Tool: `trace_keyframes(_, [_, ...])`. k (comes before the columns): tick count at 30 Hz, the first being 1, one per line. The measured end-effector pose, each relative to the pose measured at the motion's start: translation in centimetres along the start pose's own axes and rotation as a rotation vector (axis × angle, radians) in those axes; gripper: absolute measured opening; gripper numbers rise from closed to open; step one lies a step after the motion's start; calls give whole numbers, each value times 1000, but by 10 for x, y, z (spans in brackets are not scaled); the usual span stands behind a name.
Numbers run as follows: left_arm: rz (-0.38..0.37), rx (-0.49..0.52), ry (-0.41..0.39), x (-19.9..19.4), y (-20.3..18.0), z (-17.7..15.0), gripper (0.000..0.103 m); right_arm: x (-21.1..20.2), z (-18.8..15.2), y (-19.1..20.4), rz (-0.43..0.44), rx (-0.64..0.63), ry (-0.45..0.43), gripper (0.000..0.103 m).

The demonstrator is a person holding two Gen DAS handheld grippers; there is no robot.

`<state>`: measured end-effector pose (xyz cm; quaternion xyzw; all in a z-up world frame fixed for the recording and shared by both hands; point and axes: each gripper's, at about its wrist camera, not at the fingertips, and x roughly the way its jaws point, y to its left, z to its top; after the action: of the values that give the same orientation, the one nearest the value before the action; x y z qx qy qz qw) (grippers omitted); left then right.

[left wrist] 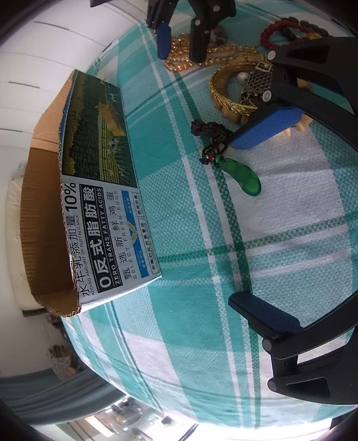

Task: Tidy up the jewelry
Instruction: 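Grasp the green jade pendant with the left tool while the right tool grasps the gold chain, then drop the jade pendant and gold chain into the cardboard box with both tools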

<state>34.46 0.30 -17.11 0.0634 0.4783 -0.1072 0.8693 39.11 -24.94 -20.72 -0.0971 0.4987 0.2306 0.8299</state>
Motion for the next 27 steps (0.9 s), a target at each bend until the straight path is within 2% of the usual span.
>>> trace_keyframes(2, [7, -16, 0, -2, -1, -4, 103, 0, 0, 1, 6, 11, -5, 58])
trace_keyframes(5, [21, -43, 9, -3, -2, -8, 103, -1, -2, 1, 7, 30, -25, 55])
trace_keyframes(9, [26, -57, -51, -7, -8, -18, 100, -3, -9, 2, 7, 46, -71, 49])
trace_keyframes(11, [18, -44, -84, -13, -14, -22, 86, -4, -11, 1, 19, 60, -95, 40])
trace_keyframes(12, [11, -36, -102, -15, -19, -23, 72, -5, -13, -1, 6, 67, -103, 36])
trace_keyframes(13, [6, -26, -108, -16, -22, -24, 63, -5, -13, -2, 1, 72, -103, 27])
trace_keyframes(14, [-1, -17, -113, -18, -25, -24, 56, -5, -13, -4, 2, 77, -106, 23])
trace_keyframes(16, [-12, 2, -123, -20, -31, -25, 17, -5, -12, -4, -9, 80, -104, 16])
trace_keyframes(17, [-16, 12, -124, -21, -34, -26, 11, -5, -12, -4, -5, 82, -102, 14])
trace_keyframes(18, [-6, 20, -126, -22, -37, -26, 11, -6, -11, -4, 3, 86, -98, 9])
trace_keyframes(20, [-2, 24, -125, -23, -38, -27, 11, -11, -12, -4, -7, 88, -98, 9])
trace_keyframes(27, [-75, -70, -119, -44, -23, -21, 10, -45, -4, -6, 67, 135, -159, 8])
